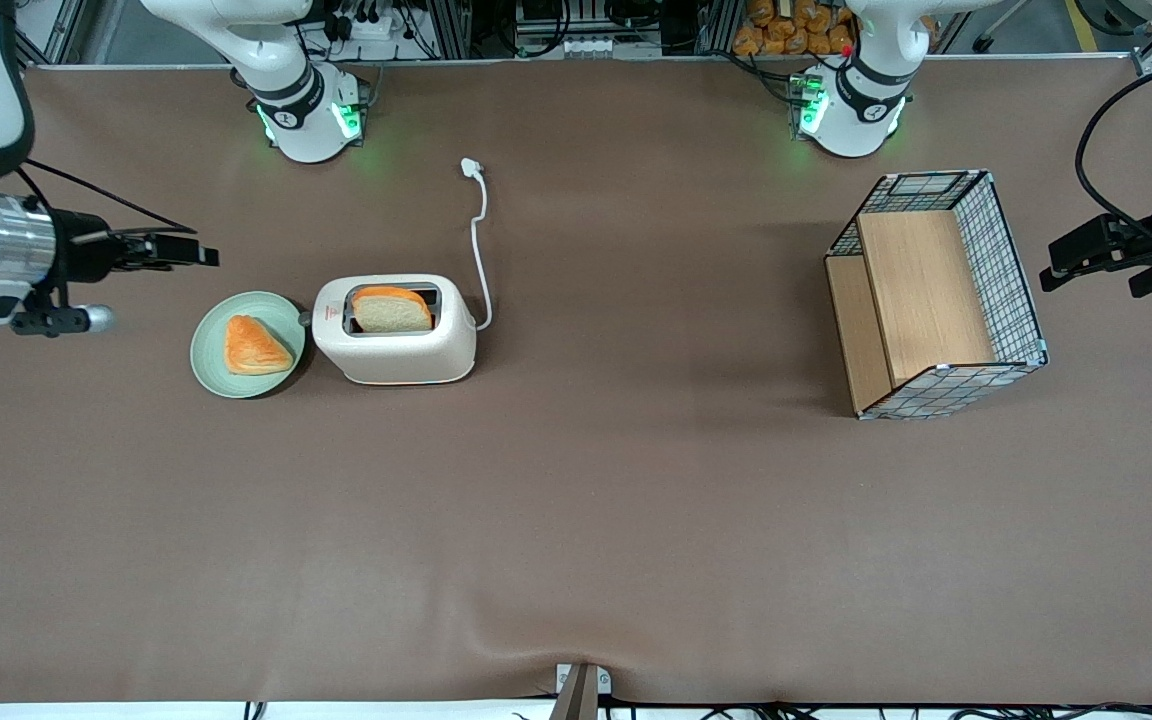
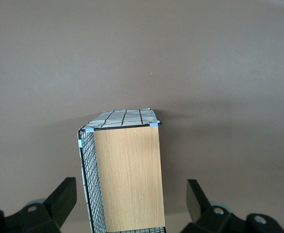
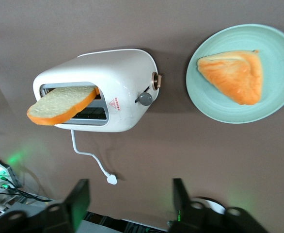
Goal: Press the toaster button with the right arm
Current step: 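Move the right gripper in toward the white toaster's side lever, then lower the right gripper over the toaster lever beside the green plate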
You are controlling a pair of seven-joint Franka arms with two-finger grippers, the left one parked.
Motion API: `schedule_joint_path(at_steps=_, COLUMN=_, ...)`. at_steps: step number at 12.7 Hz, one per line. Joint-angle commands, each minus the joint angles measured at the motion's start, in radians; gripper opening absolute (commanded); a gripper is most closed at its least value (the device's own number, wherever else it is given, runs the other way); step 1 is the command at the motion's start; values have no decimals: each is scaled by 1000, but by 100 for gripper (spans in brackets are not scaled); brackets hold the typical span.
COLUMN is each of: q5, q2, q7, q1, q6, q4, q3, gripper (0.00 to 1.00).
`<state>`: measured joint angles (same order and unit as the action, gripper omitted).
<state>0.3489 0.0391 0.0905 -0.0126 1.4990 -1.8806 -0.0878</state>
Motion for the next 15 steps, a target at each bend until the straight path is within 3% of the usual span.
schedule_joint_path(at_steps=1, q5=70, q2=1, q7=20, q1=-12, q6=44, q4=-73, q3=3, gripper=0)
schedule_joint_path(at_steps=3, q5=143, q2=42, q7=23, q1=-13, q6=64, q4=-107, q3=3, gripper=0)
schedule_joint_path(at_steps=6, q5=202, q2=64, q7=78, q1=-10, q6=154, q4=-185, q3=3, gripper=0)
schedule_joint_path(at_steps=15, q5=272, q2=180, q7=210, q1=-21, q6=247, q4=-210, q3=3, gripper=0)
